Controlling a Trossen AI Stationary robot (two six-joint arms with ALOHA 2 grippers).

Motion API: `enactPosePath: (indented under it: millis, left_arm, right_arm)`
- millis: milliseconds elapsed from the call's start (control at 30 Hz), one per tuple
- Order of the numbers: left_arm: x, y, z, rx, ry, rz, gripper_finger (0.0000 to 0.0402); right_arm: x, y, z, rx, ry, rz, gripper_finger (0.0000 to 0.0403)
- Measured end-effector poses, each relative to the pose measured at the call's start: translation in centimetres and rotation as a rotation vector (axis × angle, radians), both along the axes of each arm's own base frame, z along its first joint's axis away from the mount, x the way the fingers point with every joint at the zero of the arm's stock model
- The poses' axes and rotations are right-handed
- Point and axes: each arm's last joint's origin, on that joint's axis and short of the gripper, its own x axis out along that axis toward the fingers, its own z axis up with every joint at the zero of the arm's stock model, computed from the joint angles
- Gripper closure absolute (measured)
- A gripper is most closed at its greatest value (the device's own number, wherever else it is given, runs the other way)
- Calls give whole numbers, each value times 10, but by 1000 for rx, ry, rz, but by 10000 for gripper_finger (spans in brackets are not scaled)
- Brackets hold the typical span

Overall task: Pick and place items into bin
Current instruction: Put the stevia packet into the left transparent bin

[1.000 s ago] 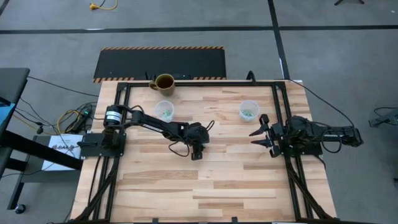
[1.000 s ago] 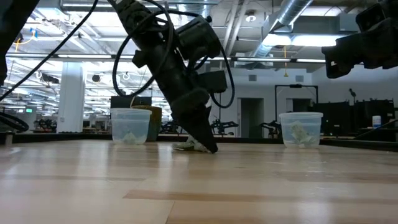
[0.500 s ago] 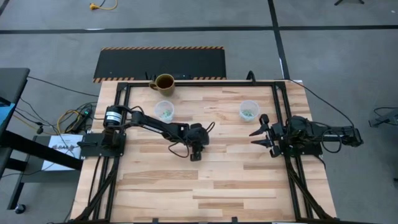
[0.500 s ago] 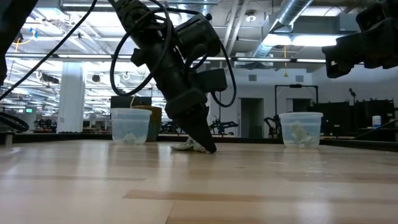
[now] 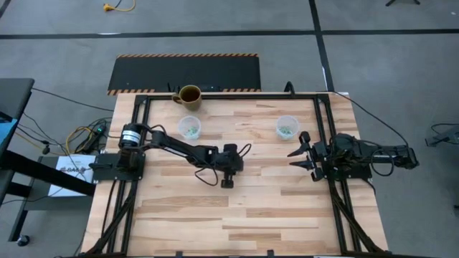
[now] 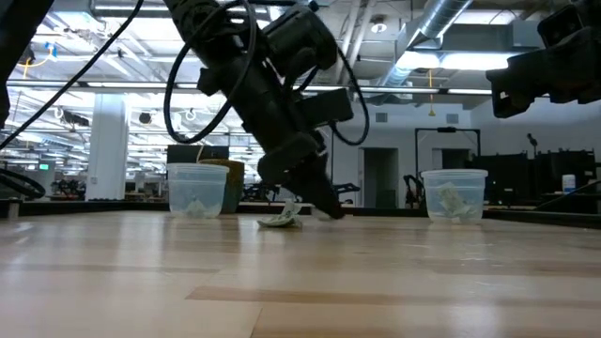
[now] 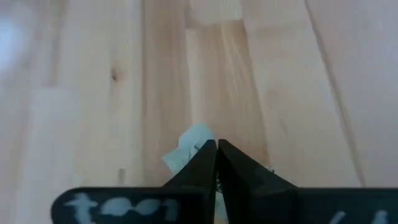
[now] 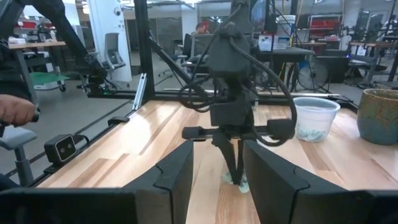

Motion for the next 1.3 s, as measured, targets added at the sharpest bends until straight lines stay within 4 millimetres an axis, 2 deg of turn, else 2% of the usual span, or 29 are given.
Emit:
enactPosePath:
  millis: [233,433,633,800,1067,1167,1300]
  left_arm:
    - [16,-13,32,301,-5,-12,401]
    - [25,-22,70,648,40,79,401]
    - [21,-19,97,866,223,115,401]
    - [0,-2,111,837,400,186,401]
    - [-60,33,143,670,612,429,401]
    - [-71,43,155,640,610,484,401]
    - [-73,54,162,553,589,477,401]
  right_arm:
    - [0,0,0,0,0,0,269]
    - [0,0,0,0,0,1,270]
    - [0,0,0,0,0,0,269]
    - [0,0,0,0,0,1,270]
    - [0,0,0,0,0,0,270]
    - [0,0,0,0,0,0,270]
    - [0,0,0,0,0,0,268]
